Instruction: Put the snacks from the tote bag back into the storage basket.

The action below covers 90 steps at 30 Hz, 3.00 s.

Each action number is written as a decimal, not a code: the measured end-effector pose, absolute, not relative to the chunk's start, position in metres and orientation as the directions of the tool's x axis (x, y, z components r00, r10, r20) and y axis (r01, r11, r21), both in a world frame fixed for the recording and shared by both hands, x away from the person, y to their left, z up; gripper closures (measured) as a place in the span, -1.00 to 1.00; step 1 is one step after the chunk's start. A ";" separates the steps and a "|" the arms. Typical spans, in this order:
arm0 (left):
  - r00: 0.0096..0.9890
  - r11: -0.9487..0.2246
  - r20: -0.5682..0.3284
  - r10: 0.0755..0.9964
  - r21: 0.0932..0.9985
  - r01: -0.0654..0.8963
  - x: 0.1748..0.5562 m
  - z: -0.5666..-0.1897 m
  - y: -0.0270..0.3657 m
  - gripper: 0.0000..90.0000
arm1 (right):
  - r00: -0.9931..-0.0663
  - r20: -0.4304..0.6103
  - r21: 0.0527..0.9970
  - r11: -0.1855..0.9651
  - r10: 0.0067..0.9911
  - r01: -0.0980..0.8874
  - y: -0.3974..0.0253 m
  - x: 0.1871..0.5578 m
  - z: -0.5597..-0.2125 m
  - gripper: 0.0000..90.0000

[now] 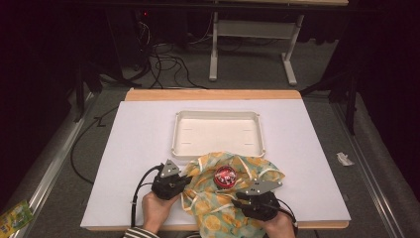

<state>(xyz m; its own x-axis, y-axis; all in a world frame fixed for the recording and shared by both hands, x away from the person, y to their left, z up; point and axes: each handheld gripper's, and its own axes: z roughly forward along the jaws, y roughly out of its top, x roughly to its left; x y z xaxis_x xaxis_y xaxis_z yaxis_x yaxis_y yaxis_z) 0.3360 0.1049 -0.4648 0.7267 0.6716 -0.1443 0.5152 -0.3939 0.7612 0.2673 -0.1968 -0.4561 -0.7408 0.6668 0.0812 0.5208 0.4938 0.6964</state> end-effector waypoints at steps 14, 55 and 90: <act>0.725 -0.391 -0.146 0.673 0.762 0.516 0.336 -0.464 0.106 0.95 | -0.630 0.036 0.712 0.423 0.775 0.561 -0.248 0.269 -0.453 1.00; 0.741 -0.406 -0.143 0.656 0.761 0.506 0.334 -0.460 0.104 0.95 | -0.572 0.053 0.804 0.304 0.819 0.510 -0.292 0.262 -0.403 0.56; 0.695 -0.436 -0.055 0.717 0.742 0.509 0.346 -0.464 0.114 0.93 | -0.426 0.049 0.659 0.291 0.903 0.694 -0.310 0.334 -0.468 0.96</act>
<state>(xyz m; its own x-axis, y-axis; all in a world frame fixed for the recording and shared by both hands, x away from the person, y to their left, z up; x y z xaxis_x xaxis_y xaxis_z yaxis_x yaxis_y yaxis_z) 0.3459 0.1145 -0.4640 0.6948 0.7171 -0.0552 0.5092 -0.4362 0.7419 0.3339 -0.3097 -0.4677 -0.4259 0.9035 0.0486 0.6935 0.2915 0.6588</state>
